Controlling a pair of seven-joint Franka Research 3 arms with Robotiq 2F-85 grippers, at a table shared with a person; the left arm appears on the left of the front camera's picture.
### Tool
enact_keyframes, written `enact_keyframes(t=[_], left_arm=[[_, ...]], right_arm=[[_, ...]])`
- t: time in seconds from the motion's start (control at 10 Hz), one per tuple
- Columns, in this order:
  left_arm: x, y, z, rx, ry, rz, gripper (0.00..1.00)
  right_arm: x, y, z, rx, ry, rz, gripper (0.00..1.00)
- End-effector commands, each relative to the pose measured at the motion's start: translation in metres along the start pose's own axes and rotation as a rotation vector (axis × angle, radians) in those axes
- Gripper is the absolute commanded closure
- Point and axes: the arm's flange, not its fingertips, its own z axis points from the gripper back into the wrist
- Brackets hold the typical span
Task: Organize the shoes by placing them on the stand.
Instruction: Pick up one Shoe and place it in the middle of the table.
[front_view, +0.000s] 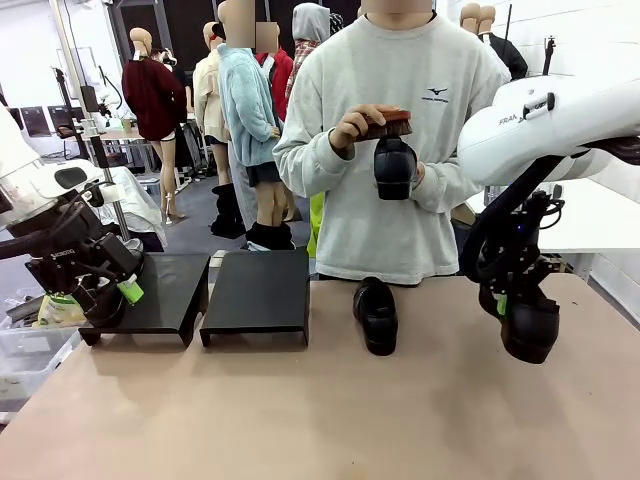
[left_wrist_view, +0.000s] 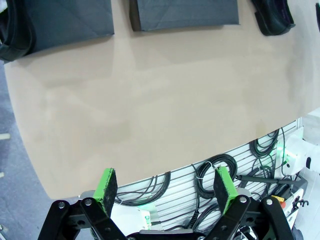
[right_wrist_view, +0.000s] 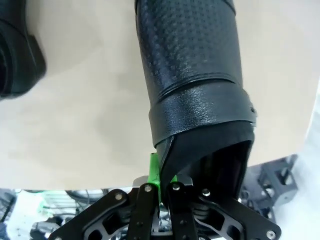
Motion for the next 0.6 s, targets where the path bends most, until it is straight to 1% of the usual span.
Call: enact_keyframes(t=[0.0,0.1,0.2,0.4,0.5], left_arm=[[-0.001,0.0,0.0,-0.02,0.002,-0.007,0.0],[-0.001,0.0,0.0,-0.02,0.002,-0.007,0.0],[-0.001,0.0,0.0,-0.02,0.002,-0.007,0.0],[-0.001,0.0,0.0,-0.02,0.002,-0.007,0.0],[-0.001,0.0,0.0,-0.02,0.002,-0.007,0.0]], right_arm=[[0.012,-0.002,0.007,0.003,-0.011,-0.004,1.0],[0.0,0.0,0.0,0.0,0.0,0.0,1.0],[-0.015,0.013,0.002,-0.024,0.003,-0.043,1.0],[-0.074,0.044,0.004,-0.109,-0.01,-0.193,1.0],[-0.1,0.057,-0.001,-0.093,-0.011,-0.194,1.0]])
